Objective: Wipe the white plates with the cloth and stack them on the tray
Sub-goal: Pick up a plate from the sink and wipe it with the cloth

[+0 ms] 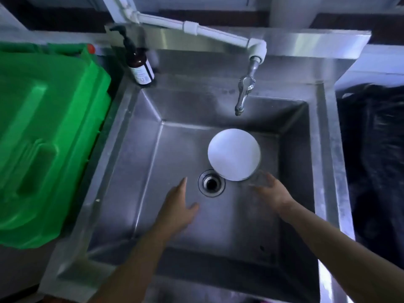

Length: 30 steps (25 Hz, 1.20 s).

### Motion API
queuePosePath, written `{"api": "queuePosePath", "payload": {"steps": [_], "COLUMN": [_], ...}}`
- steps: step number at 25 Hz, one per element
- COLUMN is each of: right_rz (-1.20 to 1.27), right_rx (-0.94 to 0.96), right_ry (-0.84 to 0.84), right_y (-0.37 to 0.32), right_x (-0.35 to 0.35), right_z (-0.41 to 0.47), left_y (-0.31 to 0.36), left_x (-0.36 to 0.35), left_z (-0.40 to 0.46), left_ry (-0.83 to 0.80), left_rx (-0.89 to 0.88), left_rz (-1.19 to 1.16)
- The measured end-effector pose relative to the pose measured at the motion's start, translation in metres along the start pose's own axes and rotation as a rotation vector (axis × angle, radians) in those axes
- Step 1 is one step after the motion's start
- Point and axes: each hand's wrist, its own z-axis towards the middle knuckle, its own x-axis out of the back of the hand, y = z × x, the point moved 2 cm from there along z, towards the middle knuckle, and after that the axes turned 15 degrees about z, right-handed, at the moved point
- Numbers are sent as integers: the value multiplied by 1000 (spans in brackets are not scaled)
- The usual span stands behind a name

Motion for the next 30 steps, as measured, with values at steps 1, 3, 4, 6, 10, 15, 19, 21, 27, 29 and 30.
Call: {"api": "queuePosePath", "payload": {"steps": [1, 3, 4, 6, 10, 15, 19, 21, 27, 29, 30], "right_rz": [61, 150, 192, 250, 322, 435, 507, 556, 721, 761, 791], "right_rx": [-47, -129, -159, -221, -306, -323, -295, -262, -263, -291, -317], "right_ry": [27, 89, 131, 242, 412, 548, 638, 701, 632, 596, 581], "right_y": [0, -5, -5, -10, -15, -10, -5, -3, -1, -2, -2], "right_x": [-2, -8, -10, -16, -29, -41, -49, -51, -53, -55, -57], "right_z": [23, 63, 83, 110, 148, 164, 157, 153, 135, 120, 111], "left_y": [4, 20, 31, 53, 71, 62, 62, 67, 55, 52, 50], "left_x": [5, 12, 14, 17, 14, -6, -3, 3, 4, 8, 8], "left_z": [31, 87, 114, 159, 222, 259, 248, 231, 198, 183, 173], "left_ry": [-22, -59, -81, -124, -167, -154, -128, -152, -318, -297, -276], "left_rx": [-9, -17, -24, -15, 49, 86, 51, -22, -44, -48, -52], "left_rz": [10, 28, 14, -82, -205, -317, -405, -478, -727, -811, -832]}}
